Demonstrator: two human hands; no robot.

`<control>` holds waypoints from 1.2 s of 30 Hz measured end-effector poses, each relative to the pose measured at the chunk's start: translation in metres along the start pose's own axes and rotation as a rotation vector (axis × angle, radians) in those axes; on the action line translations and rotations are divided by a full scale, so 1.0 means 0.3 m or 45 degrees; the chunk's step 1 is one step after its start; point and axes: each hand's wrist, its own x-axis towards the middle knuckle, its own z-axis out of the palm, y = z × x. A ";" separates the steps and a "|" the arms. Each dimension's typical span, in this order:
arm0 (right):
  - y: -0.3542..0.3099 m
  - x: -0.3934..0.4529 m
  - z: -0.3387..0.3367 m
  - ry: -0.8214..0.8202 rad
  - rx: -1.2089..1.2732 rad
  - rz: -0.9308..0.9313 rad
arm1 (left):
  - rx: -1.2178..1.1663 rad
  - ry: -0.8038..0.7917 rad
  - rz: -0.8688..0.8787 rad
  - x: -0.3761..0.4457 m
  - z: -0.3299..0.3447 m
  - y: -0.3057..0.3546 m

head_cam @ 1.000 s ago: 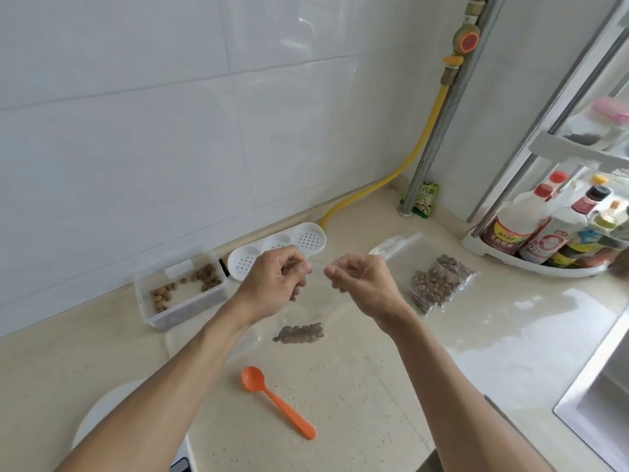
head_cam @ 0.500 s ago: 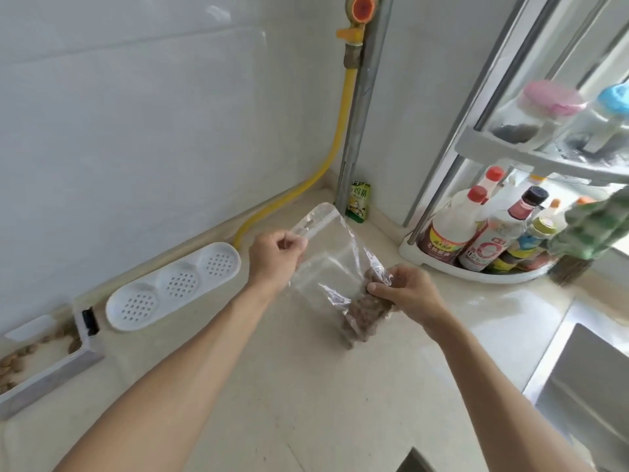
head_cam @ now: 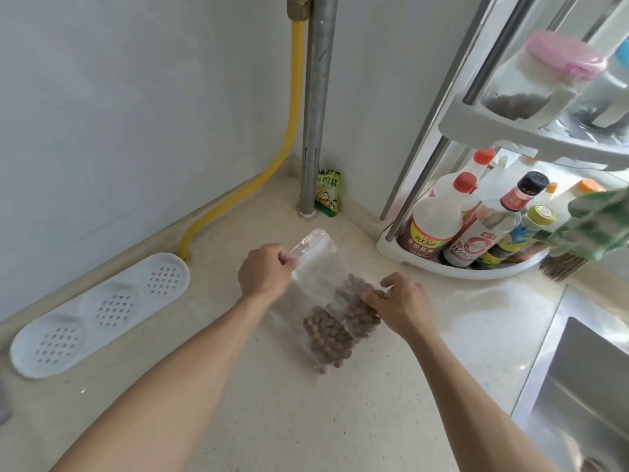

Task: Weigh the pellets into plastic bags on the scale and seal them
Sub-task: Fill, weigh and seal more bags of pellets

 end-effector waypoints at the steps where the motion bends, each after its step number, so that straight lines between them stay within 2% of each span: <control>1: 0.005 0.002 0.004 0.010 -0.034 -0.001 | 0.019 -0.005 0.003 0.005 0.009 -0.008; 6: -0.028 -0.013 0.007 0.116 -0.136 -0.050 | 0.072 -0.003 0.047 0.008 0.001 -0.062; 12: -0.236 -0.088 0.092 0.144 -0.079 -0.326 | 0.030 0.003 0.058 -0.066 -0.116 -0.229; 16: -0.393 -0.175 0.221 0.023 -0.026 -0.547 | 0.048 -0.005 -0.011 -0.184 -0.212 -0.392; 20: -0.497 -0.257 0.378 -0.245 0.038 -0.672 | 0.270 -0.118 -0.120 -0.312 -0.298 -0.556; 23: -0.535 -0.296 0.466 -0.412 -0.010 -0.655 | 0.466 -0.221 -0.186 -0.363 -0.333 -0.639; 26: -0.551 -0.314 0.508 -0.482 -0.057 -0.597 | 0.585 -0.281 -0.277 -0.388 -0.330 -0.689; 32: -0.556 -0.326 0.536 -0.602 0.161 -0.377 | 0.686 -0.235 -0.359 -0.408 -0.304 -0.700; 36: -0.547 -0.350 0.531 -0.626 0.298 -0.231 | 0.590 -0.163 -0.337 -0.452 -0.299 -0.708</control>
